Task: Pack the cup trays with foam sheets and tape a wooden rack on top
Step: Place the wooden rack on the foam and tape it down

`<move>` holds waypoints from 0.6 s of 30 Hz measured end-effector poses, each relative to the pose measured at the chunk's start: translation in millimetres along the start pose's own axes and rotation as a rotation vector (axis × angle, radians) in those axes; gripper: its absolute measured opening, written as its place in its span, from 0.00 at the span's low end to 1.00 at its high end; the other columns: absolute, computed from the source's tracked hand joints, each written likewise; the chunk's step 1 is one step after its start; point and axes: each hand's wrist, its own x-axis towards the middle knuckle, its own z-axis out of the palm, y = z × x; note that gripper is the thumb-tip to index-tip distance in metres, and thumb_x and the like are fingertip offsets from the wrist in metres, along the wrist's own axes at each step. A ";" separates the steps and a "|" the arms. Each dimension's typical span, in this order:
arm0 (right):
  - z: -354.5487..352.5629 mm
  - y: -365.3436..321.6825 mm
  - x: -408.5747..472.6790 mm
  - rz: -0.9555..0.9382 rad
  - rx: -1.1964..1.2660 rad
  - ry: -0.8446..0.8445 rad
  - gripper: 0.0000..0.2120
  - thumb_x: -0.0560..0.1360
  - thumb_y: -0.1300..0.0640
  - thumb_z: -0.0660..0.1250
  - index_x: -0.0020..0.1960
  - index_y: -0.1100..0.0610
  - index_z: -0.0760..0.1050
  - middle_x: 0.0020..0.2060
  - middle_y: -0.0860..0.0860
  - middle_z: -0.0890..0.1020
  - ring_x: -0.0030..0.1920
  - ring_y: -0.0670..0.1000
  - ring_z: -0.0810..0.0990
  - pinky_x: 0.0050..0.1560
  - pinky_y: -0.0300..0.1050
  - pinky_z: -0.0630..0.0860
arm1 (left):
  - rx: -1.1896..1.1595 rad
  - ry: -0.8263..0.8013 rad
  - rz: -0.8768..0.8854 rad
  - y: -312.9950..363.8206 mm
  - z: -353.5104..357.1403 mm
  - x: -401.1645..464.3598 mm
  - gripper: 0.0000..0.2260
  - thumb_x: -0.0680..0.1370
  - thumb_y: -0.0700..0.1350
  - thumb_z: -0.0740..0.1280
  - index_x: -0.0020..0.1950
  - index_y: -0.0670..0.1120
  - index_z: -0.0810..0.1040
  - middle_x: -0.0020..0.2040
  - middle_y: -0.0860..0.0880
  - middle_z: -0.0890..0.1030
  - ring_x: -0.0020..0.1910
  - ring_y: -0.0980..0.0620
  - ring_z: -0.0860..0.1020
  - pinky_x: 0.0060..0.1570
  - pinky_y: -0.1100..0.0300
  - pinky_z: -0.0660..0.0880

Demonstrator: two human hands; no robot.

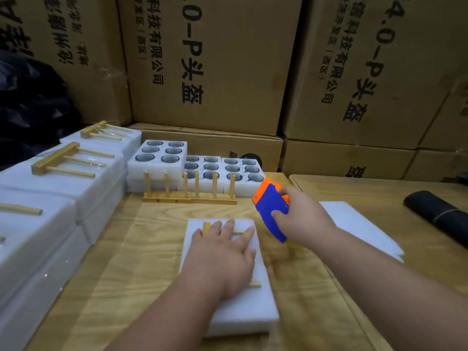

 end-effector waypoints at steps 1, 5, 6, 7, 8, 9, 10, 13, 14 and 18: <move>10.6 4.8 0.5 -0.002 -0.035 0.026 0.24 0.77 0.48 0.66 0.71 0.44 0.67 0.53 0.47 0.82 0.50 0.55 0.81 0.47 0.52 0.81 | 0.001 0.000 0.000 0.2 0.0 -0.1 0.26 0.84 0.60 0.43 0.82 0.63 0.42 0.85 0.50 0.44 0.83 0.46 0.44 0.78 0.38 0.46; 44.3 23.5 0.2 0.016 -0.152 0.041 0.22 0.78 0.46 0.66 0.70 0.44 0.70 0.59 0.47 0.83 0.58 0.57 0.81 0.50 0.47 0.77 | 0.005 0.004 -0.002 -0.3 0.8 -0.6 0.26 0.84 0.60 0.43 0.82 0.63 0.42 0.85 0.49 0.44 0.83 0.46 0.45 0.78 0.39 0.46; 51.0 25.2 -1.6 0.012 -0.184 0.035 0.20 0.78 0.46 0.67 0.69 0.45 0.72 0.59 0.48 0.83 0.58 0.57 0.81 0.49 0.47 0.75 | 0.005 0.009 -0.002 -0.4 1.3 -0.6 0.26 0.84 0.60 0.43 0.82 0.63 0.43 0.85 0.49 0.44 0.83 0.46 0.45 0.78 0.39 0.46; 56.3 25.9 -2.8 -0.005 -0.199 0.057 0.17 0.78 0.47 0.67 0.66 0.47 0.75 0.57 0.48 0.84 0.57 0.57 0.81 0.49 0.47 0.74 | 0.005 0.015 -0.002 -0.5 1.6 -0.5 0.26 0.84 0.60 0.44 0.82 0.63 0.43 0.85 0.49 0.45 0.83 0.46 0.45 0.78 0.39 0.46; 60.2 25.8 -3.6 -0.039 -0.178 0.121 0.14 0.78 0.50 0.68 0.62 0.49 0.77 0.55 0.50 0.84 0.56 0.57 0.80 0.49 0.48 0.74 | 0.006 0.017 -0.002 -0.6 1.5 -0.2 0.26 0.84 0.60 0.44 0.82 0.63 0.43 0.85 0.49 0.45 0.83 0.46 0.45 0.78 0.40 0.46; 63.1 25.3 -5.7 -0.080 -0.099 0.221 0.11 0.77 0.53 0.68 0.59 0.52 0.80 0.54 0.51 0.84 0.55 0.58 0.80 0.51 0.49 0.75 | 0.007 0.014 -0.002 -0.8 1.5 -0.1 0.26 0.84 0.60 0.44 0.82 0.63 0.43 0.85 0.49 0.45 0.83 0.46 0.45 0.78 0.39 0.46; 65.1 23.9 -9.4 -0.108 0.046 0.342 0.09 0.77 0.57 0.68 0.56 0.55 0.82 0.53 0.52 0.84 0.55 0.58 0.80 0.54 0.49 0.75 | 0.008 0.009 -0.002 -0.8 1.2 0.4 0.26 0.84 0.60 0.44 0.82 0.63 0.43 0.85 0.49 0.44 0.83 0.46 0.45 0.78 0.39 0.46; 66.4 13.1 -29.9 0.036 0.703 0.551 0.09 0.75 0.57 0.64 0.47 0.49 0.83 0.47 0.45 0.86 0.50 0.48 0.83 0.53 0.46 0.76 | 0.006 -0.005 -0.002 -1.1 0.5 0.3 0.25 0.84 0.60 0.43 0.82 0.64 0.42 0.85 0.50 0.44 0.83 0.46 0.44 0.79 0.39 0.45; 68.3 9.6 -36.4 0.132 0.901 0.533 0.09 0.74 0.55 0.63 0.44 0.48 0.82 0.43 0.45 0.86 0.44 0.46 0.84 0.48 0.46 0.77 | 0.003 -0.005 -0.002 -1.2 0.6 0.4 0.25 0.84 0.61 0.43 0.82 0.64 0.42 0.85 0.50 0.44 0.83 0.46 0.44 0.79 0.39 0.45; 81.8 3.4 -48.0 0.376 1.198 0.235 0.09 0.80 0.59 0.65 0.44 0.54 0.82 0.42 0.53 0.87 0.34 0.50 0.83 0.36 0.48 0.79 | 0.014 0.013 -0.004 -2.7 1.0 1.3 0.25 0.84 0.61 0.43 0.82 0.64 0.42 0.85 0.50 0.45 0.83 0.47 0.45 0.78 0.40 0.48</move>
